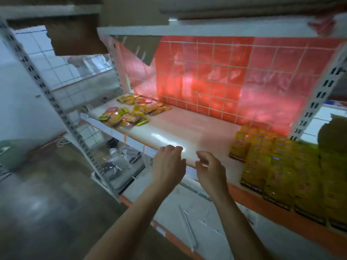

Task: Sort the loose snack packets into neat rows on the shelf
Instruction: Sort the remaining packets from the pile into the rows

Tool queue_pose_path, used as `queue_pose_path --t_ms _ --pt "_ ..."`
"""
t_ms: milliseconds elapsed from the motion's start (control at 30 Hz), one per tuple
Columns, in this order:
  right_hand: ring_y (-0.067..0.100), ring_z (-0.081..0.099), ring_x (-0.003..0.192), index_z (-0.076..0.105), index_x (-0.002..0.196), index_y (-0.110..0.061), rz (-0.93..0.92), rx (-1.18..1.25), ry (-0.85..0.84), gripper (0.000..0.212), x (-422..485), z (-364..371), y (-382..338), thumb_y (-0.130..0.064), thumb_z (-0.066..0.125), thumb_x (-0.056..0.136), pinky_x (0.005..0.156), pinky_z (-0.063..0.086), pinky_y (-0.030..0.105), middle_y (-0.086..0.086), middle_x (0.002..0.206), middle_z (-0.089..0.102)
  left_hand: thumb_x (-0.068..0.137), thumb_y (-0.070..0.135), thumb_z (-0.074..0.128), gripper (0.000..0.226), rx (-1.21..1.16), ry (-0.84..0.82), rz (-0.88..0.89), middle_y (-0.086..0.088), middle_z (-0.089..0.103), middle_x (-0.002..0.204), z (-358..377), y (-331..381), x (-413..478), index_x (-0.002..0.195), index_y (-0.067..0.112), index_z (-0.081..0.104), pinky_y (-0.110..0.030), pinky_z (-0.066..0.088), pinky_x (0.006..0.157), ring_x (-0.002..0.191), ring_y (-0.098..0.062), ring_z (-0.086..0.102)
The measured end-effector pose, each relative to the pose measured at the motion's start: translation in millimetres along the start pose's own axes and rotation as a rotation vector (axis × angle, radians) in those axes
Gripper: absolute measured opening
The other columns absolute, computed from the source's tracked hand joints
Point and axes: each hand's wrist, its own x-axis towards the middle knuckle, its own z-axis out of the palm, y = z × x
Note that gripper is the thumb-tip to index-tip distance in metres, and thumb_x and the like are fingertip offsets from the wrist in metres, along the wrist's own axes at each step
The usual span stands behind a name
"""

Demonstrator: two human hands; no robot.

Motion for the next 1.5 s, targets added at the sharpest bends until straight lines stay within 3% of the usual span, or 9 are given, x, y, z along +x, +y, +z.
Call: queue_pose_path --t_ms 333,467,600,833,933,1067,1300,1400,1500 --pt "0.018 0.056 0.114 0.058 0.125 -0.013 -0.013 -0.033 -0.142 0.033 68 130 -48 -0.011 0.055 0.091 0.082 0.034 0.015 0.000 0.127 0.060 0.092 0.034 0.053 0.046 0.026 -0.005 -0.183 -0.009 0.051 0.127 -9 -144 55 0.134 0.016 0.045 -0.041 0.039 0.096 0.119 -0.030 0.044" --pt "0.019 0.055 0.114 0.057 0.124 -0.011 -0.016 -0.016 -0.139 0.034 115 172 -60 -0.009 0.056 0.090 0.092 0.039 0.025 0.003 0.128 0.060 0.093 0.034 0.052 0.047 0.066 -0.036 -0.240 -0.009 0.048 0.133 -9 -187 100 0.136 0.018 0.043 -0.042 0.040 0.096 0.123 -0.030 0.041" --pt "0.022 0.053 0.118 0.055 0.126 -0.011 -0.035 -0.058 -0.137 0.037 161 204 -75 -0.010 0.058 0.089 0.098 0.041 0.032 0.005 0.128 0.059 0.093 0.036 0.052 0.041 0.070 -0.013 -0.299 -0.009 0.050 0.129 -5 -223 148 0.129 0.017 0.048 -0.042 0.043 0.090 0.120 -0.032 0.044" --pt "0.029 0.055 0.113 0.057 0.123 -0.012 -0.128 -0.214 -0.118 0.036 216 260 -92 -0.011 0.060 0.086 0.088 0.040 0.031 0.009 0.120 0.063 0.090 0.022 0.052 0.037 0.046 0.104 -0.346 -0.021 0.053 0.126 15 -291 210 0.124 0.009 0.053 -0.045 0.040 0.093 0.115 -0.039 0.048" --pt "0.030 0.055 0.108 0.054 0.127 -0.013 -0.140 -0.245 -0.133 0.043 229 288 -99 -0.017 0.062 0.084 0.085 0.041 0.032 0.011 0.114 0.062 0.090 0.029 0.048 0.042 0.087 0.030 -0.387 -0.021 0.049 0.126 21 -325 236 0.127 0.009 0.048 -0.044 0.039 0.095 0.117 -0.038 0.045" --pt "0.026 0.051 0.110 0.053 0.127 -0.017 -0.081 -0.363 -0.058 0.049 235 318 -104 -0.026 0.065 0.081 0.088 0.041 0.033 0.008 0.114 0.060 0.091 0.035 0.047 0.049 0.060 -0.015 -0.430 -0.026 0.052 0.113 24 -355 256 0.127 0.002 0.044 -0.048 0.040 0.095 0.109 -0.042 0.048" --pt "0.028 0.045 0.117 0.054 0.126 -0.013 0.051 -0.550 0.079 0.049 244 336 -115 -0.022 0.066 0.079 0.095 0.042 0.035 0.011 0.124 0.053 0.083 0.016 0.048 0.034 0.014 -0.074 -0.297 -0.019 0.057 0.110 15 -363 276 0.116 0.010 0.045 -0.043 0.044 0.085 0.105 -0.038 0.053" --pt "0.029 0.050 0.110 0.056 0.122 -0.013 0.148 -0.463 0.194 0.047 241 334 -117 -0.016 0.065 0.076 0.089 0.048 0.038 0.011 0.117 0.052 0.090 0.014 0.044 0.030 0.040 -0.041 -0.145 -0.015 0.060 0.109 12 -364 277 0.119 0.013 0.049 -0.041 0.044 0.081 0.102 -0.034 0.055" --pt "0.026 0.057 0.097 0.056 0.113 -0.014 0.213 -0.258 0.308 0.038 234 322 -118 -0.014 0.066 0.076 0.078 0.048 0.032 0.007 0.109 0.056 0.088 0.011 0.053 0.029 -0.076 0.067 0.013 -0.013 0.063 0.102 8 -357 277 0.116 0.011 0.056 -0.040 0.042 0.074 0.095 -0.034 0.055"
